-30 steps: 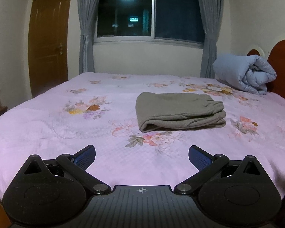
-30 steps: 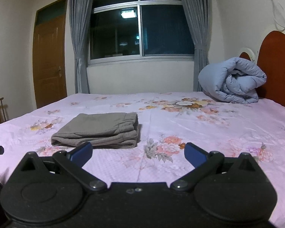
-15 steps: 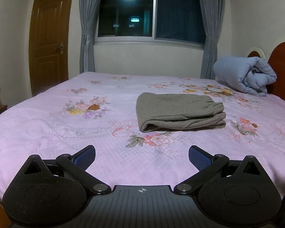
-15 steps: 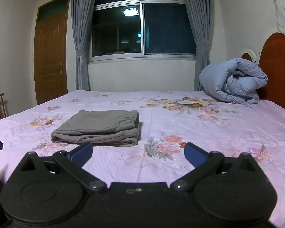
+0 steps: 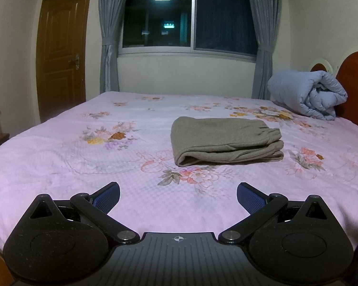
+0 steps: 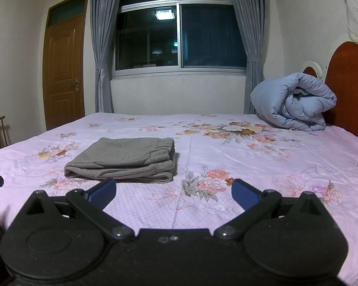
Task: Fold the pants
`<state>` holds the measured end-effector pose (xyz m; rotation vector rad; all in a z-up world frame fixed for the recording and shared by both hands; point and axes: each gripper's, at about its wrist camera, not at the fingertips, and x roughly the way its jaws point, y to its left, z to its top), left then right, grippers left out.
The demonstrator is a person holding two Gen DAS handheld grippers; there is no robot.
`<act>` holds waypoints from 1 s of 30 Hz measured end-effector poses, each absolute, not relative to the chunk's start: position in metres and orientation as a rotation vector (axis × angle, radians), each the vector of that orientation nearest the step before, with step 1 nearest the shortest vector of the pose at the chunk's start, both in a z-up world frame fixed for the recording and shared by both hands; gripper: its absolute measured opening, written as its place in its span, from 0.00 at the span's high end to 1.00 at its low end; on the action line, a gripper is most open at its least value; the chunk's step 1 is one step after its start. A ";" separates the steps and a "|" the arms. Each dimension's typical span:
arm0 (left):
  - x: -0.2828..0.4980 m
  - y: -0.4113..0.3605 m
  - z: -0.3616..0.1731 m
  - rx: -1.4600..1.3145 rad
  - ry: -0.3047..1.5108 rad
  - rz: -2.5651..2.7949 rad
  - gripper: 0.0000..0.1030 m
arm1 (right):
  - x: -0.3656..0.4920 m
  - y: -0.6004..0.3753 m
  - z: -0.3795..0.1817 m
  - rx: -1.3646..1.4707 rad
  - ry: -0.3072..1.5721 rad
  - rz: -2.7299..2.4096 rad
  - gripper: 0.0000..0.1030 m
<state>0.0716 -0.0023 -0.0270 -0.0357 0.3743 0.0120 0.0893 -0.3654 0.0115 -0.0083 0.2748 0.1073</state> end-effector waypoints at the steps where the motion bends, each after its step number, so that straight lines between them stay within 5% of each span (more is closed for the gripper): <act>1: 0.072 -0.002 -0.027 -0.034 0.375 0.011 0.00 | 0.089 -0.365 0.011 -0.009 0.275 0.107 0.06; 30: 0.072 -0.003 -0.027 -0.034 0.375 0.013 0.00 | 0.089 -0.366 0.012 -0.014 0.279 0.110 0.06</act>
